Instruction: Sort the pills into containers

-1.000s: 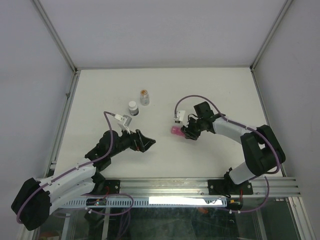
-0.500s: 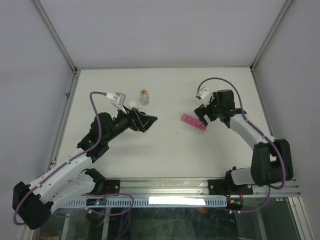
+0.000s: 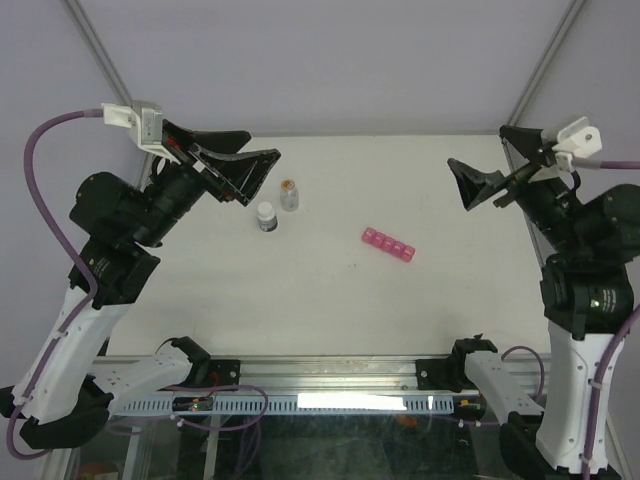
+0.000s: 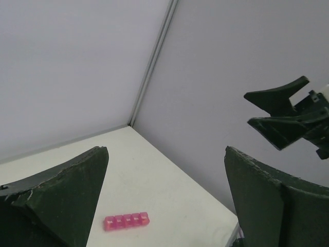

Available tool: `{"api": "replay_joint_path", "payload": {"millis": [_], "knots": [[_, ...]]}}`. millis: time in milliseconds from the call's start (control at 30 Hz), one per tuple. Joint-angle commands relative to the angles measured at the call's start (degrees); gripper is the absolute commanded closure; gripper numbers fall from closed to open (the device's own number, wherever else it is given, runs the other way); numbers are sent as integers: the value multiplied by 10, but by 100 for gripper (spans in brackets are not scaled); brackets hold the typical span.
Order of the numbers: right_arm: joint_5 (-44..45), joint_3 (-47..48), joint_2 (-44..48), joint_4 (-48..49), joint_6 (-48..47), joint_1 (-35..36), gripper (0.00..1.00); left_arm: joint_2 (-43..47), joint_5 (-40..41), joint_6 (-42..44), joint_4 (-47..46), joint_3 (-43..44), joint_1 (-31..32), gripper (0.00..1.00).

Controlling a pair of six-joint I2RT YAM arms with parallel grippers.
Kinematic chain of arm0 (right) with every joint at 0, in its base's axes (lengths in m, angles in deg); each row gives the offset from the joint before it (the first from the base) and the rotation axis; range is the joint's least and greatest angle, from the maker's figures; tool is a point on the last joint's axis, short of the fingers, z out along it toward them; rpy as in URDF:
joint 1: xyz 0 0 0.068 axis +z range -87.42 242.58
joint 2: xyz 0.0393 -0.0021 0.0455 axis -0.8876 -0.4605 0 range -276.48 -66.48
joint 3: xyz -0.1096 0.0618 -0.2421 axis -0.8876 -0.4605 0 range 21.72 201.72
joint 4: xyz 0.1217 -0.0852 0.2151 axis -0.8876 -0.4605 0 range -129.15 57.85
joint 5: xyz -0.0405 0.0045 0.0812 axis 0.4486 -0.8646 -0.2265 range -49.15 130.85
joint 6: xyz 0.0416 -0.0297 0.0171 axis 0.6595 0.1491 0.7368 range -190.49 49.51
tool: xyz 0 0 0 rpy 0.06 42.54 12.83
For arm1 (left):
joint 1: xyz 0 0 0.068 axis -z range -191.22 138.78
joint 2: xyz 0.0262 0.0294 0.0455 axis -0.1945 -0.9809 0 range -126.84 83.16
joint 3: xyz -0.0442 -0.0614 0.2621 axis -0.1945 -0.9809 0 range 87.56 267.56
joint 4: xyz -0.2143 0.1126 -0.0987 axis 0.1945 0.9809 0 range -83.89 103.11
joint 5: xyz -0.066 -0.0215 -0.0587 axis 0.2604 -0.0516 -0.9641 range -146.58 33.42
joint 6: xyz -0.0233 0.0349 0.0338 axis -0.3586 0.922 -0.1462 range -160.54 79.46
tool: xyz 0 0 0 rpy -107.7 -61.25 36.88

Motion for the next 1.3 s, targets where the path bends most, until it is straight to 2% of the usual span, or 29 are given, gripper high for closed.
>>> {"api": "replay_joint_path", "payload": {"millis": [0,167,333,567,1267], "knots": [[-60,35,9,-45,118,1,1,4,-6,30,81,54,-5,1],[-12,56,6,-49,206,2,1,23,-26,27,95,62,-5,1],[48,77,-3,-60,210,2,1,41,-29,26,99,63,-5,1],[12,85,-9,-68,187,2,1,45,-32,36,106,59,-5,1],[-15,104,-42,-86,139,2,1,44,-33,62,107,44,-5,1]]}}
